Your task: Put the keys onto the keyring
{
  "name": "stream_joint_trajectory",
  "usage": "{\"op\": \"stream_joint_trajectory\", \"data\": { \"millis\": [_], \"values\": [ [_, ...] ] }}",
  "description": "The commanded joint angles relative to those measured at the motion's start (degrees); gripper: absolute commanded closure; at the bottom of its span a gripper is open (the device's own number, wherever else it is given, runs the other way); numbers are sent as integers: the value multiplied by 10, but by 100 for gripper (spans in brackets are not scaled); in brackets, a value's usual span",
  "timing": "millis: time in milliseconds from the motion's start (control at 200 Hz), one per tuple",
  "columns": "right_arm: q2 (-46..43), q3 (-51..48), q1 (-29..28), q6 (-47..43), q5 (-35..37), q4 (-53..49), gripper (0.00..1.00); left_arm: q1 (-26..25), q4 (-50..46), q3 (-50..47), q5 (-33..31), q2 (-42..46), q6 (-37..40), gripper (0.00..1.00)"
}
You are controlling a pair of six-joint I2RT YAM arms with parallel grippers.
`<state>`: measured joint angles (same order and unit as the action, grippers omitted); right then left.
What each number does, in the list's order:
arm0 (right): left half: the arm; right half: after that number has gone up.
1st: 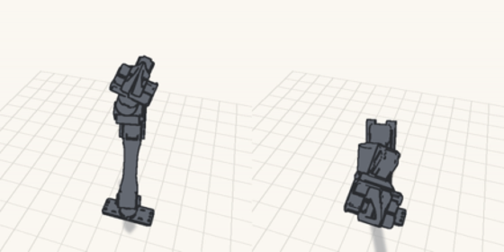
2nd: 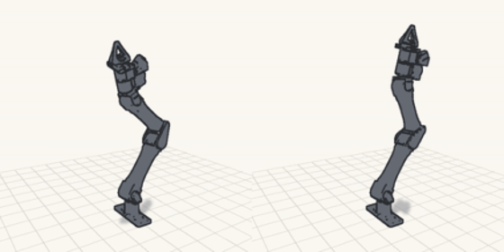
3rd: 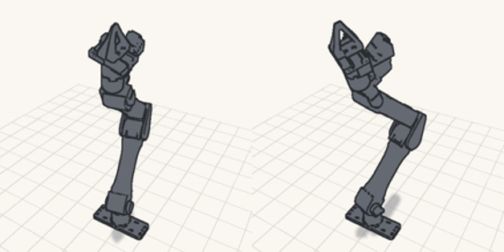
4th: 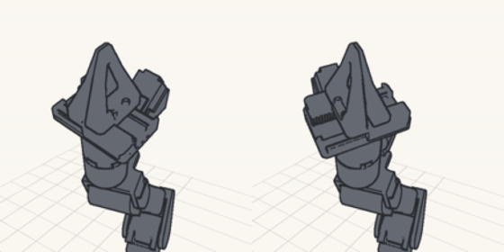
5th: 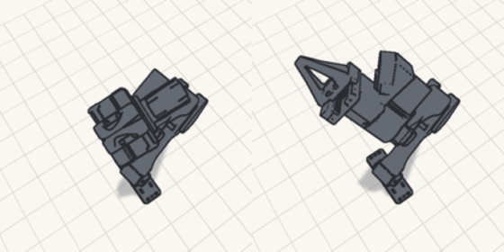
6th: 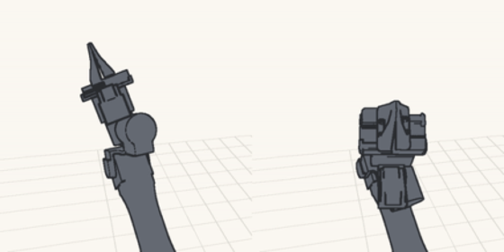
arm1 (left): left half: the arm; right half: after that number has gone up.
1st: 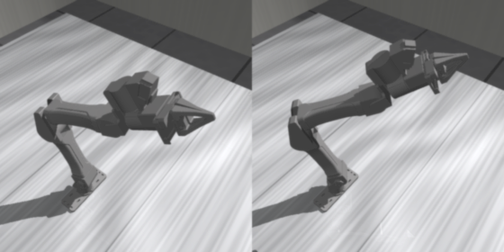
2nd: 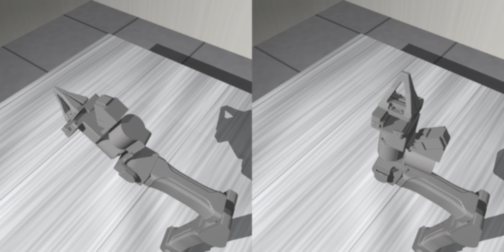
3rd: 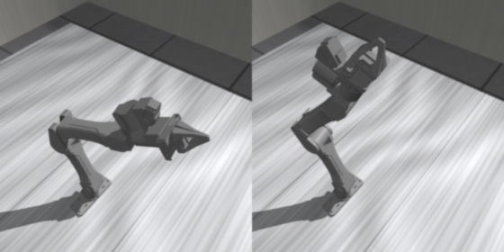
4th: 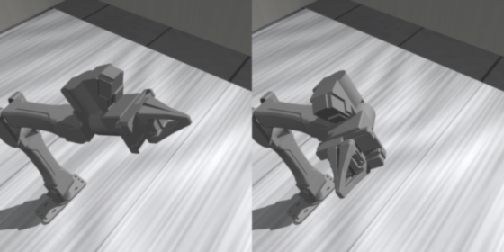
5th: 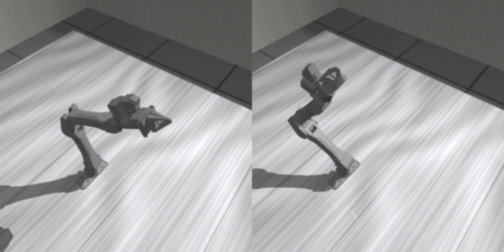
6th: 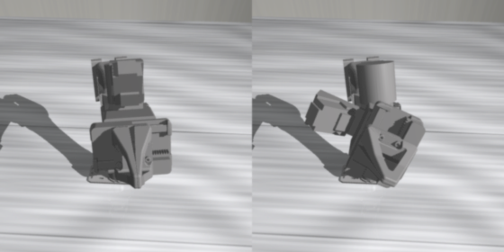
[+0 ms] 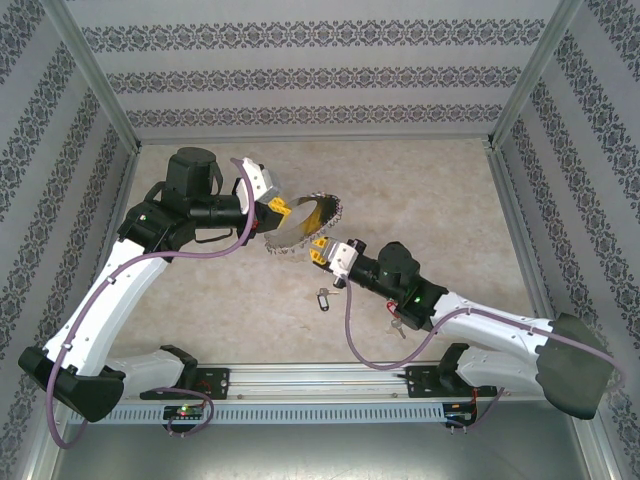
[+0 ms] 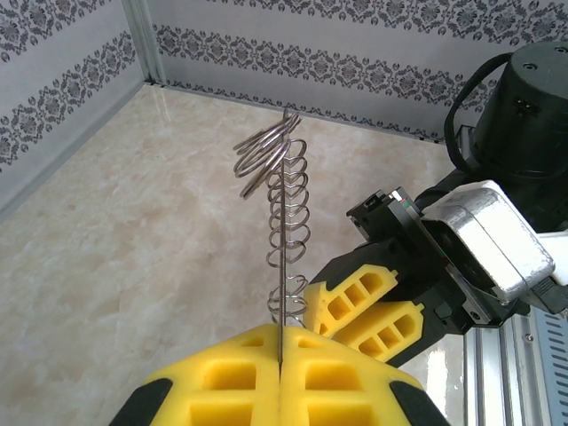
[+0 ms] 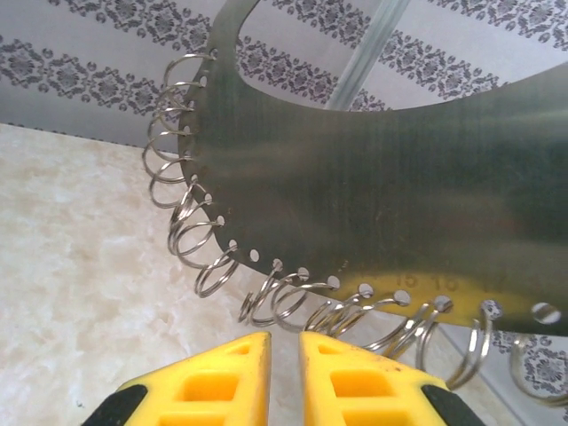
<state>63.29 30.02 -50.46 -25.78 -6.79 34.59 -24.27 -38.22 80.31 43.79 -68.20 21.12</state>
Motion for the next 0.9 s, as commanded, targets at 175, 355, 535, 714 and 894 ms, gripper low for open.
{"op": "stream_joint_trajectory", "data": {
  "millis": [175, 355, 535, 714, 894],
  "values": [
    [-17, -23, 8, -19, 59, 10, 80, -17, -25, 16, -162, -18, -37, 100],
    [-30, -62, 39, 22, 38, 25, 79, -35, -168, 122, -230, -102, -38, 100],
    [0, -55, 44, 37, -11, 42, 80, -55, -204, 167, -211, -149, -3, 100],
    [50, -40, 30, 65, -40, 79, 81, -59, -199, 182, -204, -159, 9, 100],
    [78, -31, 13, 70, -45, 117, 82, -60, -187, 172, -205, -146, 16, 100]
  ]
}}
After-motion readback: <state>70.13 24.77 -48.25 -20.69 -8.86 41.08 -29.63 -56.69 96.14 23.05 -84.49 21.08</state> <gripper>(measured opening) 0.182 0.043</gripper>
